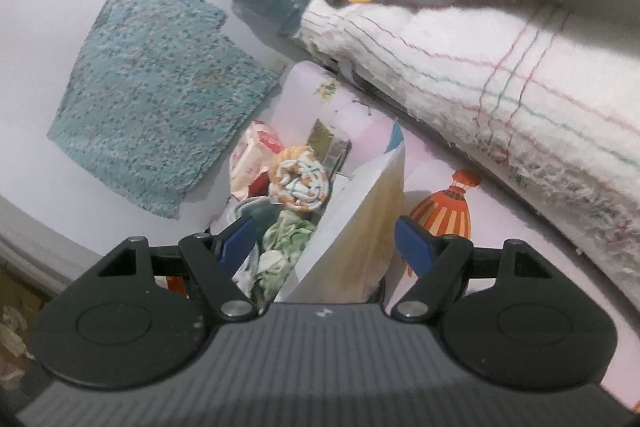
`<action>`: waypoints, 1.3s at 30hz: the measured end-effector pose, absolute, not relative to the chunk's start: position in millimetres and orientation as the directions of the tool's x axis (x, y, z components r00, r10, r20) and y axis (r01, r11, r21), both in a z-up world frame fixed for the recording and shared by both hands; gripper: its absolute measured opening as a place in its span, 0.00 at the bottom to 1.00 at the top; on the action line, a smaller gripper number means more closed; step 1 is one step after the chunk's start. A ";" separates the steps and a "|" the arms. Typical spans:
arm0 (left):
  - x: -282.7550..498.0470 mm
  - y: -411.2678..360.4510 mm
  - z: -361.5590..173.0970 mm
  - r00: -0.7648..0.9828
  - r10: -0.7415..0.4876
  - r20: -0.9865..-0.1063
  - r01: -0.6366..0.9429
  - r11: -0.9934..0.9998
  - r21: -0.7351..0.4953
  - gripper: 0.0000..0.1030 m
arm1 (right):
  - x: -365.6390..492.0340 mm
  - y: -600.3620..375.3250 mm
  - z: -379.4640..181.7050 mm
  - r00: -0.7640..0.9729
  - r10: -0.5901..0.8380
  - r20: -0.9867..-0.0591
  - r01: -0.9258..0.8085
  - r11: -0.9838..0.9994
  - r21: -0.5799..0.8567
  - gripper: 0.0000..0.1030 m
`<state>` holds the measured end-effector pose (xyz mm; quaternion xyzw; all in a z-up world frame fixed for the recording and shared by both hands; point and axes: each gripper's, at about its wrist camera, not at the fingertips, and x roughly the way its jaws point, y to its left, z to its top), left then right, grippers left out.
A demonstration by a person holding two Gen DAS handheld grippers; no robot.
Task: Organize soft objects
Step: 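Grasp the white paper packet with the right gripper while the left grasps the pink sponge, then carry the packet and sponge over the cardboard box with both grippers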
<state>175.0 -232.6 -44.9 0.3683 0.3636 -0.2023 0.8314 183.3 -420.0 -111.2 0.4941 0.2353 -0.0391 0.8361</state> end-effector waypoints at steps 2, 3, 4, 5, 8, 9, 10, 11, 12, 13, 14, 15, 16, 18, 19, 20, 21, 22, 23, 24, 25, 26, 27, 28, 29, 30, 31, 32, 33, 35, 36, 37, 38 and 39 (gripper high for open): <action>179.5 -233.9 -46.6 0.653 -0.061 -0.755 0.601 0.649 0.467 0.45 | 192.1 -418.9 -118.0 0.878 0.171 -0.447 0.316 0.494 0.810 0.74; 180.4 -234.5 -47.2 0.653 -0.063 -0.755 0.602 0.648 0.466 0.44 | 195.6 -419.2 -121.2 0.874 0.179 -0.451 0.322 0.482 0.815 0.73; 180.7 -234.6 -47.6 0.655 -0.063 -0.753 0.600 0.649 0.467 0.43 | 200.2 -418.7 -125.8 0.869 0.192 -0.456 0.326 0.470 0.820 0.69; 180.3 -234.0 -47.8 0.657 -0.063 -0.751 0.599 0.649 0.469 0.41 | 203.5 -418.3 -130.3 0.864 0.201 -0.463 0.334 0.460 0.823 0.65; 177.4 -233.6 -46.7 0.665 -0.067 -0.744 0.598 0.646 0.475 0.37 | 207.6 -416.7 -141.6 0.855 0.231 -0.465 0.342 0.425 0.838 0.48; 175.9 -232.8 -45.5 0.671 -0.069 -0.739 0.594 0.646 0.479 0.37 | 207.5 -415.8 -143.9 0.859 0.233 -0.456 0.335 0.420 0.844 0.45; 174.6 -231.6 -43.7 0.677 -0.071 -0.733 0.589 0.650 0.481 0.36 | 207.1 -415.6 -143.8 0.861 0.235 -0.451 0.328 0.421 0.846 0.42; 173.8 -230.4 -41.6 0.682 -0.074 -0.728 0.584 0.655 0.480 0.35 | 206.0 -414.8 -143.5 0.864 0.232 -0.446 0.324 0.422 0.847 0.42; 172.7 -229.4 -38.4 0.688 -0.077 -0.722 0.577 0.662 0.479 0.34 | 204.8 -414.3 -143.0 0.869 0.227 -0.439 0.318 0.423 0.849 0.40; 171.4 -228.4 -34.4 0.694 -0.081 -0.716 0.571 0.668 0.478 0.33 | 202.9 -414.6 -140.2 0.873 0.224 -0.433 0.313 0.424 0.850 0.39; 170.0 -227.7 -30.3 0.700 -0.087 -0.709 0.567 0.672 0.477 0.33 | 200.8 -414.7 -138.3 0.878 0.219 -0.426 0.308 0.424 0.852 0.39; 167.4 -226.9 -25.3 0.708 -0.093 -0.700 0.562 0.675 0.478 0.32 | 196.4 -416.7 -134.7 0.882 0.213 -0.420 0.303 0.425 0.853 0.38; 164.3 -226.2 -20.0 0.714 -0.101 -0.692 0.559 0.678 0.478 0.32 | 192.5 -416.8 -131.1 0.888 0.205 -0.411 0.296 0.430 0.853 0.38; 159.1 -224.4 -8.4 0.721 -0.123 -0.682 0.557 0.688 0.465 0.32 | 183.8 -416.0 -123.1 0.900 0.190 -0.392 0.278 0.442 0.853 0.37; 156.6 -223.4 -2.7 0.724 -0.132 -0.677 0.554 0.695 0.458 0.32 | 178.9 -416.2 -117.6 0.907 0.180 -0.380 0.268 0.450 0.852 0.37; 154.6 -222.3 2.0 0.727 -0.138 -0.673 0.552 0.701 0.452 0.32 | 173.9 -417.1 -111.8 0.913 0.173 -0.369 0.257 0.459 0.851 0.37; 152.4 -221.1 6.9 0.727 -0.146 -0.670 0.551 0.707 0.443 0.32 | 170.3 -415.9 -106.5 0.919 0.165 -0.357 0.245 0.469 0.849 0.37; 150.2 -219.8 11.1 0.727 -0.154 -0.669 0.550 0.714 0.433 0.32 | 163.0 -416.1 -100.0 0.925 0.162 -0.345 0.233 0.475 0.849 0.37; 147.5 -218.3 15.7 0.727 -0.161 -0.667 0.548 0.722 0.423 0.32 | 159.9 -414.6 -95.1 0.930 0.161 -0.331 0.218 0.483 0.848 0.37; 144.9 -216.6 19.6 0.729 -0.169 -0.663 0.545 0.729 0.414 0.32 | 154.2 -415.6 -90.4 0.933 0.159 -0.322 0.209 0.489 0.847 0.37; 141.7 -214.1 24.0 0.732 -0.177 -0.658 0.542 0.737 0.404 0.32 | 150.0 -415.2 -85.0 0.936 0.161 -0.312 0.197 0.494 0.847 0.37; 138.5 -211.6 28.6 0.735 -0.187 -0.652 0.539 0.745 0.394 0.32 | 144.9 -415.7 -80.6 0.938 0.168 -0.302 0.184 0.496 0.848 0.37; 135.1 -209.1 33.1 0.739 -0.196 -0.645 0.535 0.752 0.385 0.32 | 141.0 -414.9 -76.5 0.940 0.177 -0.291 0.170 0.499 0.850 0.37; 132.0 -206.6 37.3 0.744 -0.202 -0.636 0.530 0.759 0.379 0.32 | 131.1 -417.1 -73.9 0.942 0.183 -0.280 0.155 0.504 0.850 0.37; 129.1 -204.6 40.8 0.751 -0.204 -0.628 0.523 0.764 0.377 0.32 | 127.5 -415.8 -69.1 0.945 0.186 -0.270 0.142 0.510 0.848 0.37; 126.4 -202.6 44.0 0.758 -0.201 -0.620 0.514 0.770 0.379 0.32 | 116.8 -412.2 -66.0 0.948 0.190 -0.257 0.126 0.517 0.846 0.37; 124.0 -200.7 47.0 0.765 -0.197 -0.613 0.504 0.775 0.381 0.32 | 111.9 -410.4 -62.5 0.950 0.193 -0.247 0.114 0.521 0.846 0.37; 121.6 -198.0 50.4 0.772 -0.192 -0.606 0.493 0.783 0.379 0.32 | 108.2 -408.5 -58.2 0.951 0.201 -0.236 0.100 0.522 0.847 0.37; 119.0 -194.8 53.6 0.777 -0.192 -0.600 0.485 0.790 0.375 0.32 | 103.1 -405.8 -53.0 0.952 0.209 -0.225 0.086 0.523 0.848 0.37; 114.5 -186.0 61.2 0.784 -0.197 -0.588 0.470 0.807 0.356 0.32 | 96.0 -398.0 -45.4 0.951 0.227 -0.210 0.060 0.530 0.846 0.37; 112.0 -181.1 65.5 0.789 -0.199 -0.582 0.460 0.818 0.344 0.32 | 94.4 -394.8 -41.4 0.950 0.239 -0.202 0.046 0.533 0.845 0.37; 110.1 -176.0 69.3 0.793 -0.200 -0.576 0.452 0.827 0.335 0.32 | 91.0 -390.9 -36.7 0.948 0.250 -0.194 0.031 0.536 0.844 0.37; 108.1 -170.6 72.0 0.797 -0.199 -0.571 0.442 0.836 0.326 0.32 | 89.7 -386.8 -32.6 0.946 0.264 -0.186 0.015 0.538 0.843 0.37; 106.3 -165.0 75.6 0.801 -0.195 -0.566 0.429 0.846 0.316 0.32 | 88.0 -382.4 -28.6 0.944 0.276 -0.179 0.002 0.540 0.842 0.37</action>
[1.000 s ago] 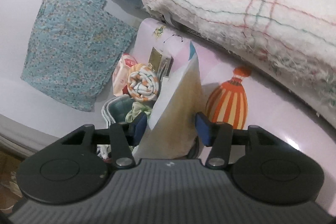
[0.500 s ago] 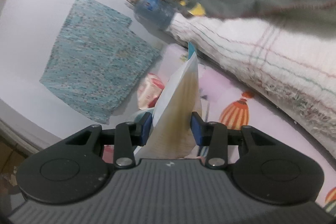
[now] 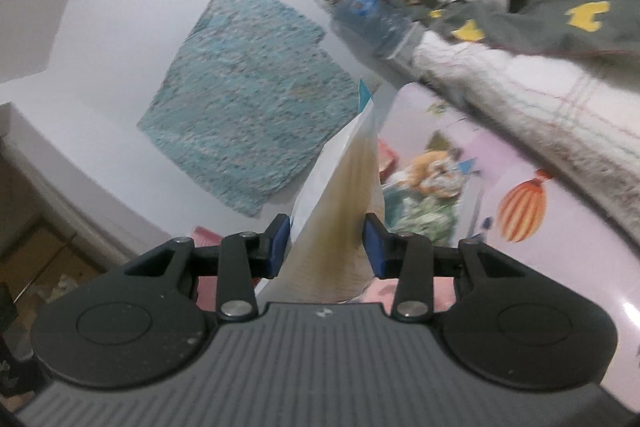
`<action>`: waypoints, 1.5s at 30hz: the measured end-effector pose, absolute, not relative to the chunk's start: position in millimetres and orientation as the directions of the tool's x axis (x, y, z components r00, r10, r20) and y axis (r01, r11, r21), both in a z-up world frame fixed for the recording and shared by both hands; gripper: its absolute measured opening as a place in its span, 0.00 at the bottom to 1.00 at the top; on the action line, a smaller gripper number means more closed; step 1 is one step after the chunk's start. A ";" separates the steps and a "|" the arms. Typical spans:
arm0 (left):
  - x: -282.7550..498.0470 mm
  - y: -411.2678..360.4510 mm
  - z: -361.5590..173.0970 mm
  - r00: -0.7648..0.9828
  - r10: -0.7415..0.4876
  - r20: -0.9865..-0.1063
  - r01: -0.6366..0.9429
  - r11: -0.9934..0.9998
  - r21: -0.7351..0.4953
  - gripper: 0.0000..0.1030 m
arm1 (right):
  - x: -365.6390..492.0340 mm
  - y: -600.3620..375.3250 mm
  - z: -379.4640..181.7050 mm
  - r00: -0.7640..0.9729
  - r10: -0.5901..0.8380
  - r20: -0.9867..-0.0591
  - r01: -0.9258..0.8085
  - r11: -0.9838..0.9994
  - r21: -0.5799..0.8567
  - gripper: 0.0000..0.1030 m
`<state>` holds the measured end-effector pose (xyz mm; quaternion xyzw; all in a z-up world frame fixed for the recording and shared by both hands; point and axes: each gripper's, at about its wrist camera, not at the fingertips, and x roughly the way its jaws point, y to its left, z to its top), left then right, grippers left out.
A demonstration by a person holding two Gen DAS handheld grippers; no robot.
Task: Organize soft objects
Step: 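Carry the packet and sponge over the cardboard box with both grippers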
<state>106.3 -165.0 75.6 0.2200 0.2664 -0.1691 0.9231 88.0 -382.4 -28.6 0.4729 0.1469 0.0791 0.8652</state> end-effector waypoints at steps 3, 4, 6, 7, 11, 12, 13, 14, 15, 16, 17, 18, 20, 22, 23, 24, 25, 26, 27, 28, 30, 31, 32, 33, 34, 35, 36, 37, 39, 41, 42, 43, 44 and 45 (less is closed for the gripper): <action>102.3 -144.4 86.5 0.811 -0.184 -0.555 0.390 0.877 0.280 0.32 | 83.6 -367.3 -16.5 0.934 0.320 -0.161 -0.042 0.545 0.838 0.37; 101.6 -135.6 90.4 0.813 -0.179 -0.553 0.375 0.889 0.263 0.32 | 82.2 -361.6 -12.5 0.929 0.334 -0.158 -0.055 0.548 0.835 0.37; 100.3 -115.8 98.1 0.817 -0.174 -0.550 0.346 0.911 0.225 0.32 | 80.4 -351.3 -5.6 0.918 0.367 -0.153 -0.080 0.548 0.833 0.37; 100.5 -105.0 101.7 0.819 -0.165 -0.549 0.324 0.923 0.206 0.32 | 80.8 -346.5 -2.5 0.911 0.383 -0.152 -0.092 0.548 0.831 0.37; 100.8 -61.2 115.4 0.839 -0.098 -0.535 0.220 0.961 0.168 0.32 | 87.0 -318.9 13.5 0.874 0.463 -0.148 -0.156 0.556 0.816 0.37; 101.0 -51.2 118.2 0.843 -0.081 -0.532 0.196 0.967 0.163 0.32 | 91.0 -309.9 18.2 0.859 0.491 -0.147 -0.178 0.554 0.813 0.37; 101.7 -40.5 120.4 0.845 -0.061 -0.531 0.169 0.973 0.158 0.32 | 94.6 -301.6 22.9 0.845 0.514 -0.147 -0.197 0.555 0.808 0.37; 102.7 -30.2 121.9 0.847 -0.042 -0.530 0.146 0.977 0.156 0.32 | 99.7 -290.8 28.4 0.829 0.539 -0.150 -0.217 0.557 0.802 0.37; 104.2 -20.0 122.7 0.848 -0.024 -0.530 0.125 0.980 0.156 0.32 | 104.6 -280.0 34.2 0.813 0.561 -0.154 -0.235 0.558 0.796 0.37; 106.3 -9.8 123.1 0.847 -0.002 -0.531 0.101 0.982 0.158 0.32 | 111.8 -268.4 39.3 0.792 0.589 -0.160 -0.254 0.557 0.791 0.37; 110.2 -0.1 122.4 0.845 0.021 -0.534 0.077 0.984 0.161 0.32 | 118.4 -257.2 44.2 0.773 0.613 -0.165 -0.271 0.554 0.787 0.37; 113.8 10.0 122.1 0.844 0.039 -0.535 0.058 0.985 0.163 0.32 | 127.3 -243.7 49.7 0.750 0.638 -0.174 -0.290 0.554 0.780 0.37; 126.0 30.9 119.1 0.837 0.093 -0.539 0.001 0.985 0.172 0.32 | 144.1 -217.6 61.0 0.710 0.677 -0.194 -0.319 0.555 0.768 0.37; 140.1 52.1 114.5 0.823 0.128 -0.553 -0.037 0.984 0.172 0.32 | 163.4 -187.1 73.6 0.670 0.709 -0.221 -0.347 0.562 0.751 0.37; 149.4 61.7 111.2 0.813 0.146 -0.563 -0.058 0.983 0.172 0.32 | 173.4 -172.2 78.7 0.648 0.724 -0.236 -0.359 0.564 0.744 0.37; 160.0 71.7 107.2 0.802 0.166 -0.574 -0.077 0.981 0.177 0.32 | 184.0 -157.0 83.2 0.627 0.737 -0.252 -0.366 0.565 0.739 0.37; 169.3 80.2 102.3 0.794 0.185 -0.580 -0.094 0.979 0.183 0.32 | 194.9 -140.2 88.2 0.612 0.741 -0.277 -0.372 0.579 0.726 0.37; 179.2 88.8 97.3 0.783 0.203 -0.588 -0.110 0.975 0.191 0.32 | 206.4 -122.3 92.5 0.598 0.741 -0.305 -0.381 0.598 0.705 0.37; 188.9 95.8 91.3 0.771 0.219 -0.598 -0.122 0.972 0.199 0.32 | 218.0 -105.5 94.5 0.586 0.737 -0.336 -0.380 0.617 0.689 0.37; 198.3 102.1 84.8 0.760 0.233 -0.606 -0.131 0.969 0.208 0.32 | 229.4 -90.4 95.7 0.569 0.736 -0.367 -0.378 0.630 0.679 0.37; 215.0 113.4 73.0 0.742 0.251 -0.622 -0.141 0.965 0.222 0.32 | 255.1 -64.1 91.6 0.529 0.734 -0.426 -0.351 0.646 0.678 0.37; 222.3 120.0 66.9 0.731 0.257 -0.632 -0.148 0.964 0.222 0.32 | 269.6 -48.7 87.3 0.503 0.731 -0.461 -0.333 0.656 0.677 0.37; 230.5 125.8 61.2 0.720 0.259 -0.644 -0.151 0.964 0.218 0.32 | 283.2 -37.0 81.2 0.479 0.730 -0.488 -0.316 0.662 0.679 0.37; 239.5 132.1 55.5 0.708 0.263 -0.655 -0.157 0.963 0.217 0.32 | 294.0 -27.0 75.9 0.465 0.721 -0.513 -0.290 0.672 0.681 0.37; 247.3 138.8 49.5 0.697 0.273 -0.663 -0.166 0.961 0.221 0.32 | 307.5 -17.5 69.2 0.441 0.716 -0.541 -0.272 0.681 0.680 0.37; 255.2 143.1 43.7 0.687 0.281 -0.670 -0.170 0.959 0.228 0.32 | 319.2 -7.7 62.6 0.414 0.719 -0.558 -0.259 0.681 0.685 0.37; 262.1 147.1 37.7 0.678 0.288 -0.677 -0.175 0.957 0.232 0.32 | 332.2 -2.3 52.2 0.389 0.719 -0.576 -0.235 0.682 0.693 0.37; 270.7 150.7 33.2 0.668 0.293 -0.684 -0.180 0.956 0.234 0.32 | 339.7 7.0 47.1 0.365 0.721 -0.590 -0.223 0.683 0.696 0.37; 283.6 156.9 22.7 0.646 0.302 -0.700 -0.191 0.953 0.235 0.32 | 359.7 23.9 31.7 0.317 0.729 -0.607 -0.184 0.675 0.715 0.37; 295.3 161.5 11.9 0.627 0.325 -0.708 -0.206 0.946 0.251 0.33 | 377.6 39.4 16.1 0.282 0.738 -0.614 -0.154 0.666 0.730 0.38; 300.0 164.0 7.0 0.620 0.327 -0.713 -0.205 0.945 0.254 0.33 | 385.9 44.5 8.6 0.274 0.743 -0.611 -0.132 0.659 0.741 0.38; 304.3 166.4 2.2 0.612 0.329 -0.719 -0.210 0.944 0.254 0.33 | 391.3 49.9 1.1 0.258 0.753 -0.605 -0.115 0.646 0.754 0.38; 307.9 167.9 -1.9 0.604 0.333 -0.724 -0.213 0.943 0.256 0.33 | 396.5 53.1 -5.9 0.248 0.764 -0.596 -0.097 0.632 0.769 0.37; 311.1 168.7 -7.0 0.597 0.338 -0.727 -0.212 0.941 0.264 0.33 | 401.0 56.6 -12.5 0.240 0.773 -0.588 -0.078 0.619 0.781 0.37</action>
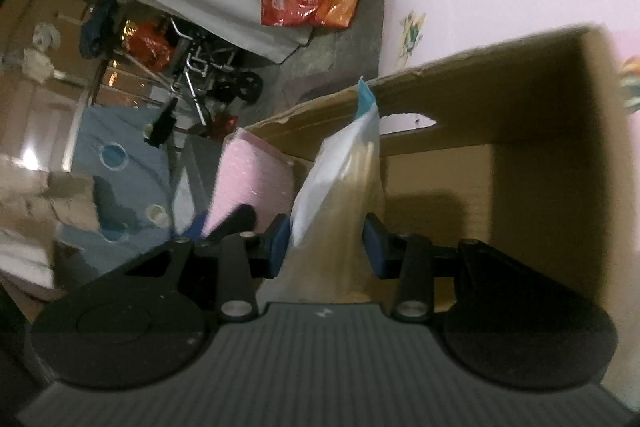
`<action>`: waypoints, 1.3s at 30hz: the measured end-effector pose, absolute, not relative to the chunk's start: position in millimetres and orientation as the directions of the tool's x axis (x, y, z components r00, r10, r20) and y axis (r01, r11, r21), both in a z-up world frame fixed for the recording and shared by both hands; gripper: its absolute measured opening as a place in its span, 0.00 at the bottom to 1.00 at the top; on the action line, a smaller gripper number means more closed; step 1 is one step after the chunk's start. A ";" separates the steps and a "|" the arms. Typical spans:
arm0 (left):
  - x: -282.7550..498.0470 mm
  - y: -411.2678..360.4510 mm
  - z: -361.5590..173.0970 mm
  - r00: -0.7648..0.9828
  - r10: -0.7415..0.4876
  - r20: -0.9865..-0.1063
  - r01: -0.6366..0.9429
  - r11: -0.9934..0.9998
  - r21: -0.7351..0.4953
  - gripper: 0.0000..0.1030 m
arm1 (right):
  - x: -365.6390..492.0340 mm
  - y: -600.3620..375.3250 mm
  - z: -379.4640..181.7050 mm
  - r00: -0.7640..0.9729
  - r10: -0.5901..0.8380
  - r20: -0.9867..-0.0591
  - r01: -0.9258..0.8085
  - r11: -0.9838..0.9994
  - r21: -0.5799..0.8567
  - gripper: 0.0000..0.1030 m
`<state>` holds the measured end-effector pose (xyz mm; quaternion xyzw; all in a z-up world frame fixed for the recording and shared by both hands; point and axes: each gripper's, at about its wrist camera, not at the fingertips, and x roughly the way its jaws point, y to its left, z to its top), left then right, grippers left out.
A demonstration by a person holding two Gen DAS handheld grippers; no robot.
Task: Organize soft objects
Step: 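Carry the packet and sponge over the cardboard box with both grippers, then open both grippers to drop the packet and sponge into the box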
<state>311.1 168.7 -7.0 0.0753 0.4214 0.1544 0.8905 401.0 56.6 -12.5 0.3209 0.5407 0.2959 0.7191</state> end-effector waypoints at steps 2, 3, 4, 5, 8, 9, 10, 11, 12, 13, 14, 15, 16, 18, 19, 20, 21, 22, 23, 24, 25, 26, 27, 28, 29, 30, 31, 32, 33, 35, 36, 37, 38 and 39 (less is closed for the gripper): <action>317.8 167.1 -16.0 0.585 0.358 -0.728 -0.211 0.934 0.289 0.33 | 411.9 64.5 -25.1 0.233 0.770 -0.594 -0.062 0.622 0.781 0.37; 319.7 167.7 -20.4 0.580 0.359 -0.731 -0.208 0.933 0.293 0.33 | 416.1 67.9 -29.9 0.231 0.766 -0.600 -0.060 0.627 0.777 0.37; 321.7 168.6 -24.7 0.573 0.359 -0.736 -0.208 0.933 0.294 0.34 | 422.4 72.1 -36.7 0.227 0.764 -0.604 -0.056 0.630 0.775 0.37; 323.3 169.4 -29.4 0.563 0.362 -0.743 -0.209 0.932 0.296 0.35 | 426.7 73.3 -43.3 0.226 0.763 -0.606 -0.055 0.631 0.774 0.38; 327.7 169.7 -41.4 0.540 0.369 -0.757 -0.205 0.930 0.307 0.37 | 435.1 75.2 -52.4 0.222 0.757 -0.615 -0.056 0.640 0.767 0.40; 328.7 171.6 -44.8 0.532 0.371 -0.761 -0.204 0.929 0.310 0.37 | 436.6 76.6 -52.5 0.221 0.751 -0.622 -0.059 0.647 0.760 0.43; 330.2 174.3 -47.5 0.525 0.372 -0.765 -0.207 0.928 0.309 0.37 | 437.7 76.5 -52.7 0.222 0.743 -0.632 -0.062 0.657 0.751 0.46; 330.2 176.6 -48.8 0.523 0.373 -0.766 -0.213 0.928 0.305 0.38 | 438.6 75.0 -53.3 0.224 0.733 -0.642 -0.065 0.669 0.741 0.47; 329.5 178.5 -49.1 0.524 0.370 -0.767 -0.218 0.929 0.299 0.41 | 438.8 75.3 -52.6 0.227 0.725 -0.650 -0.068 0.678 0.732 0.49; 329.6 180.8 -49.7 0.525 0.370 -0.767 -0.224 0.929 0.295 0.48 | 442.0 75.2 -53.4 0.230 0.720 -0.654 -0.068 0.683 0.728 0.49; 328.9 182.3 -49.0 0.526 0.369 -0.766 -0.229 0.929 0.290 0.55 | 441.9 74.0 -52.8 0.237 0.714 -0.659 -0.067 0.689 0.722 0.49; 327.6 183.5 -47.9 0.529 0.369 -0.764 -0.233 0.929 0.287 0.56 | 442.1 71.4 -52.8 0.244 0.707 -0.664 -0.065 0.695 0.716 0.48; 326.6 184.8 -46.6 0.532 0.369 -0.762 -0.236 0.929 0.285 0.59 | 441.8 68.5 -53.5 0.248 0.699 -0.671 -0.060 0.702 0.709 0.48; 323.2 186.5 -42.9 0.540 0.364 -0.759 -0.241 0.931 0.275 0.63 | 442.2 64.2 -57.7 0.241 0.699 -0.673 -0.043 0.700 0.712 0.47; 321.9 187.3 -40.8 0.547 0.363 -0.755 -0.244 0.931 0.270 0.65 | 443.5 66.2 -58.7 0.237 0.705 -0.669 -0.041 0.695 0.718 0.44; 321.9 188.2 -39.8 0.552 0.364 -0.750 -0.248 0.931 0.269 0.65 | 441.1 65.1 -57.2 0.240 0.703 -0.669 -0.046 0.697 0.716 0.42; 321.1 189.0 -37.7 0.556 0.362 -0.748 -0.252 0.931 0.263 0.65 | 440.6 66.6 -56.1 0.245 0.696 -0.675 -0.057 0.705 0.707 0.36; 320.1 189.8 -35.8 0.559 0.362 -0.746 -0.257 0.931 0.259 0.64 | 439.5 65.3 -54.9 0.252 0.686 -0.683 -0.074 0.717 0.693 0.32; 319.4 190.3 -34.6 0.559 0.368 -0.743 -0.265 0.928 0.260 0.60 | 439.3 66.5 -53.3 0.254 0.680 -0.688 -0.087 0.724 0.684 0.31; 319.3 190.4 -33.9 0.555 0.377 -0.741 -0.275 0.924 0.265 0.58 | 439.5 67.0 -52.6 0.249 0.679 -0.691 -0.104 0.728 0.678 0.28; 318.8 190.3 -33.2 0.549 0.389 -0.740 -0.284 0.919 0.272 0.54 | 440.3 68.8 -52.0 0.237 0.681 -0.693 -0.120 0.728 0.675 0.26; 320.9 190.0 -33.0 0.546 0.397 -0.738 -0.292 0.916 0.276 0.51 | 440.7 70.5 -52.0 0.226 0.684 -0.694 -0.131 0.727 0.674 0.26; 321.4 191.1 -31.8 0.545 0.400 -0.737 -0.302 0.914 0.272 0.50 | 441.2 71.7 -51.2 0.217 0.685 -0.695 -0.141 0.727 0.672 0.25; 321.8 192.9 -30.1 0.543 0.400 -0.738 -0.317 0.912 0.261 0.46 | 441.1 72.6 -50.0 0.207 0.685 -0.699 -0.154 0.728 0.668 0.25; 322.9 195.8 -28.3 0.543 0.400 -0.738 -0.329 0.910 0.251 0.42 | 440.8 73.1 -48.6 0.201 0.685 -0.701 -0.163 0.729 0.665 0.25; 322.8 197.3 -26.7 0.544 0.401 -0.737 -0.342 0.908 0.242 0.40 | 440.4 73.7 -47.8 0.194 0.686 -0.701 -0.172 0.728 0.664 0.24; 322.8 199.0 -25.2 0.543 0.401 -0.738 -0.354 0.906 0.233 0.35 | 439.9 74.1 -47.3 0.184 0.693 -0.697 -0.182 0.721 0.668 0.24; 323.0 200.8 -24.4 0.539 0.401 -0.741 -0.362 0.904 0.226 0.34 | 439.9 74.3 -47.6 0.176 0.702 -0.690 -0.185 0.712 0.677 0.24; 322.7 202.6 -24.1 0.536 0.395 -0.746 -0.366 0.905 0.217 0.34 | 440.5 74.3 -48.7 0.167 0.713 -0.681 -0.184 0.701 0.689 0.23; 321.0 206.0 -24.5 0.534 0.388 -0.751 -0.370 0.906 0.205 0.34 | 440.4 75.5 -50.2 0.147 0.745 -0.651 -0.186 0.667 0.722 0.23; 320.1 206.8 -24.5 0.533 0.388 -0.752 -0.371 0.906 0.204 0.34 | 439.8 76.4 -50.5 0.145 0.749 -0.647 -0.191 0.663 0.724 0.23; 319.1 207.7 -24.5 0.532 0.387 -0.753 -0.372 0.906 0.203 0.35 | 439.9 77.9 -50.7 0.146 0.744 -0.652 -0.199 0.667 0.718 0.23; 318.3 208.3 -24.3 0.531 0.386 -0.755 -0.373 0.906 0.201 0.35 | 440.2 78.4 -50.8 0.145 0.741 -0.656 -0.200 0.671 0.714 0.23; 317.6 208.3 -24.6 0.530 0.382 -0.757 -0.374 0.907 0.196 0.35 | 441.1 78.5 -51.1 0.146 0.736 -0.661 -0.202 0.677 0.708 0.25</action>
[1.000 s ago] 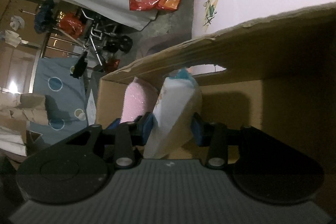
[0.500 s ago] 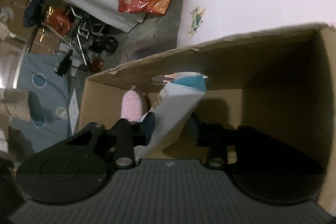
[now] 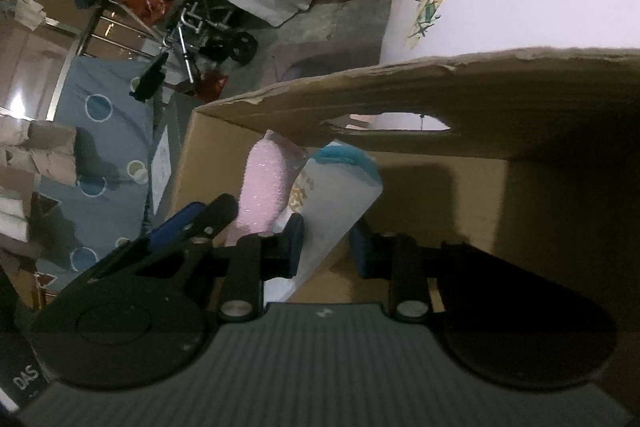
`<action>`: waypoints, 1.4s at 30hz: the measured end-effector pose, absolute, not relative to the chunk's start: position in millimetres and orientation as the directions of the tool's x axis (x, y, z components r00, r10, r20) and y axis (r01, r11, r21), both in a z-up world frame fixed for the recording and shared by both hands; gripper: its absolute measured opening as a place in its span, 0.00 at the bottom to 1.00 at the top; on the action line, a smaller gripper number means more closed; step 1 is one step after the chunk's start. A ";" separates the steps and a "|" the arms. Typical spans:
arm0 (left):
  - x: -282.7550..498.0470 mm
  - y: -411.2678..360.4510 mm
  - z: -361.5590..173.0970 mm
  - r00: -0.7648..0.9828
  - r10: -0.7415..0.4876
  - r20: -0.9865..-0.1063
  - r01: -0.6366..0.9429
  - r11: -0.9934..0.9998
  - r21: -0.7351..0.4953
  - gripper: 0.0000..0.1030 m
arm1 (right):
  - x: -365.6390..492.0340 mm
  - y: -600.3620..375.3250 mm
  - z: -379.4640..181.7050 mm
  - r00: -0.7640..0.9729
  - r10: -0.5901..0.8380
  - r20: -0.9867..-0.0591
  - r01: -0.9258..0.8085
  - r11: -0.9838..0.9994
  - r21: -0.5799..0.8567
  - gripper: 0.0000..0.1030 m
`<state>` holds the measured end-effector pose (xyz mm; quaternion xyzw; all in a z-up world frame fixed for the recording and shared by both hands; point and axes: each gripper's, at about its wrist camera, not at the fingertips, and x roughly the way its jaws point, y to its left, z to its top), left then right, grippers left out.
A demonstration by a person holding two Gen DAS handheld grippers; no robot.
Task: Organize soft objects
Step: 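Open both grippers to drop the packet and sponge into the box, then move both grippers back to the pink plush toy on the bed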
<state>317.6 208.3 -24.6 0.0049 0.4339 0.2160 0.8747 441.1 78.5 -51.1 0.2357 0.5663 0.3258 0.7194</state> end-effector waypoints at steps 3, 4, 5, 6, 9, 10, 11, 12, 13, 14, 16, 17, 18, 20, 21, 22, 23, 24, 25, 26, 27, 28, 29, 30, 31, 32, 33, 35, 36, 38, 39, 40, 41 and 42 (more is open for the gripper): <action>316.4 208.6 -24.0 0.531 0.372 -0.761 -0.371 0.910 0.186 0.35 | 441.5 78.2 -44.3 0.189 0.688 -0.701 -0.222 0.725 0.652 0.32; 316.1 208.8 -24.0 0.530 0.370 -0.763 -0.371 0.910 0.184 0.38 | 441.2 78.5 -41.1 0.203 0.670 -0.714 -0.235 0.741 0.629 0.38; 315.0 208.6 -23.7 0.531 0.366 -0.764 -0.370 0.911 0.180 0.41 | 440.3 78.3 -37.2 0.221 0.653 -0.725 -0.244 0.757 0.607 0.43; 314.1 208.8 -23.1 0.532 0.361 -0.766 -0.370 0.913 0.173 0.42 | 438.8 77.7 -33.5 0.240 0.640 -0.730 -0.253 0.768 0.589 0.49; 310.3 207.6 -20.3 0.540 0.352 -0.765 -0.371 0.915 0.159 0.48 | 435.8 75.4 -24.4 0.280 0.621 -0.732 -0.277 0.783 0.558 0.51; 308.3 207.2 -18.7 0.544 0.349 -0.763 -0.372 0.915 0.153 0.49 | 435.0 73.7 -22.1 0.291 0.615 -0.733 -0.277 0.787 0.551 0.51; 306.1 206.8 -16.9 0.547 0.344 -0.763 -0.373 0.916 0.145 0.51 | 434.2 71.7 -20.5 0.300 0.615 -0.729 -0.279 0.788 0.549 0.51; 303.9 206.4 -15.0 0.551 0.337 -0.764 -0.374 0.918 0.135 0.52 | 433.3 69.4 -18.8 0.310 0.615 -0.725 -0.280 0.788 0.549 0.51; 301.7 206.4 -13.1 0.555 0.330 -0.764 -0.374 0.919 0.125 0.54 | 431.6 65.8 -16.3 0.322 0.618 -0.717 -0.278 0.786 0.553 0.51; 299.3 206.6 -10.5 0.561 0.321 -0.763 -0.374 0.921 0.112 0.56 | 430.3 62.4 -14.0 0.331 0.624 -0.707 -0.277 0.781 0.560 0.51; 292.7 205.1 -5.4 0.576 0.306 -0.758 -0.371 0.924 0.092 0.58 | 426.3 53.6 -6.8 0.350 0.645 -0.680 -0.280 0.764 0.581 0.51; 289.1 204.3 -1.9 0.586 0.299 -0.753 -0.367 0.927 0.082 0.60 | 423.3 48.5 -2.0 0.360 0.657 -0.662 -0.283 0.754 0.593 0.51; 285.8 203.2 1.5 0.595 0.292 -0.749 -0.364 0.929 0.072 0.60 | 420.4 42.9 3.2 0.370 0.669 -0.645 -0.289 0.742 0.605 0.51; 279.1 201.3 8.3 0.611 0.277 -0.741 -0.360 0.931 0.051 0.62 | 411.0 30.7 16.7 0.394 0.687 -0.611 -0.305 0.725 0.618 0.51; 275.5 200.4 11.7 0.620 0.268 -0.737 -0.356 0.933 0.039 0.63 | 407.0 24.3 22.8 0.403 0.693 -0.598 -0.312 0.718 0.622 0.51; 272.2 199.1 15.2 0.628 0.259 -0.733 -0.353 0.935 0.028 0.63 | 402.3 16.1 31.1 0.413 0.700 -0.583 -0.321 0.711 0.626 0.51; 268.2 198.2 18.9 0.636 0.252 -0.729 -0.350 0.936 0.018 0.64 | 397.5 7.6 37.8 0.421 0.706 -0.569 -0.328 0.704 0.630 0.51; 263.4 196.3 23.1 0.645 0.246 -0.724 -0.347 0.938 0.009 0.64 | 393.3 0.0 43.1 0.427 0.713 -0.556 -0.333 0.696 0.636 0.51; 258.3 193.7 27.6 0.654 0.239 -0.718 -0.342 0.940 0.001 0.65 | 387.1 -10.1 49.9 0.431 0.725 -0.538 -0.342 0.682 0.646 0.51; 252.7 192.2 32.1 0.663 0.233 -0.711 -0.335 0.942 -0.003 0.65 | 381.2 -19.0 56.2 0.435 0.734 -0.522 -0.349 0.672 0.653 0.51; 246.3 188.0 38.1 0.673 0.228 -0.703 -0.325 0.946 -0.004 0.66 | 374.3 -29.6 62.0 0.442 0.741 -0.506 -0.358 0.662 0.658 0.51; 239.4 184.3 43.5 0.683 0.222 -0.696 -0.314 0.949 -0.005 0.67 | 365.6 -42.2 68.5 0.449 0.747 -0.490 -0.367 0.654 0.661 0.52; 232.0 180.3 48.8 0.694 0.213 -0.688 -0.300 0.954 -0.007 0.68 | 357.2 -53.9 73.8 0.453 0.753 -0.478 -0.375 0.647 0.664 0.52; 224.2 174.7 54.9 0.704 0.203 -0.681 -0.285 0.958 -0.009 0.68 | 347.2 -67.3 78.9 0.457 0.756 -0.468 -0.381 0.642 0.665 0.52; 214.8 168.8 60.4 0.714 0.190 -0.674 -0.268 0.963 -0.012 0.70 | 338.4 -80.0 82.5 0.462 0.757 -0.461 -0.383 0.640 0.667 0.52; 205.7 163.1 66.0 0.724 0.176 -0.667 -0.249 0.968 -0.014 0.74 | 326.6 -95.4 85.9 0.468 0.760 -0.452 -0.385 0.635 0.670 0.52; 196.3 156.8 71.4 0.732 0.163 -0.661 -0.229 0.973 -0.013 0.77 | 315.7 -109.5 87.9 0.473 0.764 -0.439 -0.388 0.628 0.675 0.53; 178.3 142.6 80.2 0.751 0.130 -0.648 -0.185 0.983 -0.017 0.84 | 287.6 -141.2 88.4 0.489 0.770 -0.410 -0.388 0.613 0.688 0.57; 168.6 133.4 84.5 0.759 0.107 -0.642 -0.155 0.988 -0.019 0.85 | 272.1 -157.8 85.6 0.498 0.772 -0.396 -0.386 0.605 0.696 0.60; 150.1 112.2 89.7 0.774 0.057 -0.631 -0.092 0.995 -0.022 0.86 | 240.6 -190.6 76.2 0.513 0.778 -0.363 -0.374 0.583 0.721 0.64; 142.0 101.9 90.5 0.777 0.029 -0.629 -0.057 0.998 -0.024 0.87 | 223.2 -203.5 69.9 0.521 0.779 -0.349 -0.366 0.573 0.733 0.66; 134.4 91.5 90.5 0.776 0.004 -0.630 -0.028 0.999 -0.029 0.90 | 205.4 -219.5 60.5 0.529 0.779 -0.337 -0.353 0.563 0.747 0.67; 127.8 79.7 89.4 0.774 -0.027 -0.632 0.003 0.999 -0.039 0.91 | 188.7 -233.6 50.9 0.540 0.775 -0.329 -0.337 0.556 0.759 0.67; 122.9 68.5 87.2 0.771 -0.057 -0.634 0.033 0.998 -0.050 0.91 | 173.1 -247.6 40.8 0.552 0.770 -0.320 -0.320 0.550 0.772 0.68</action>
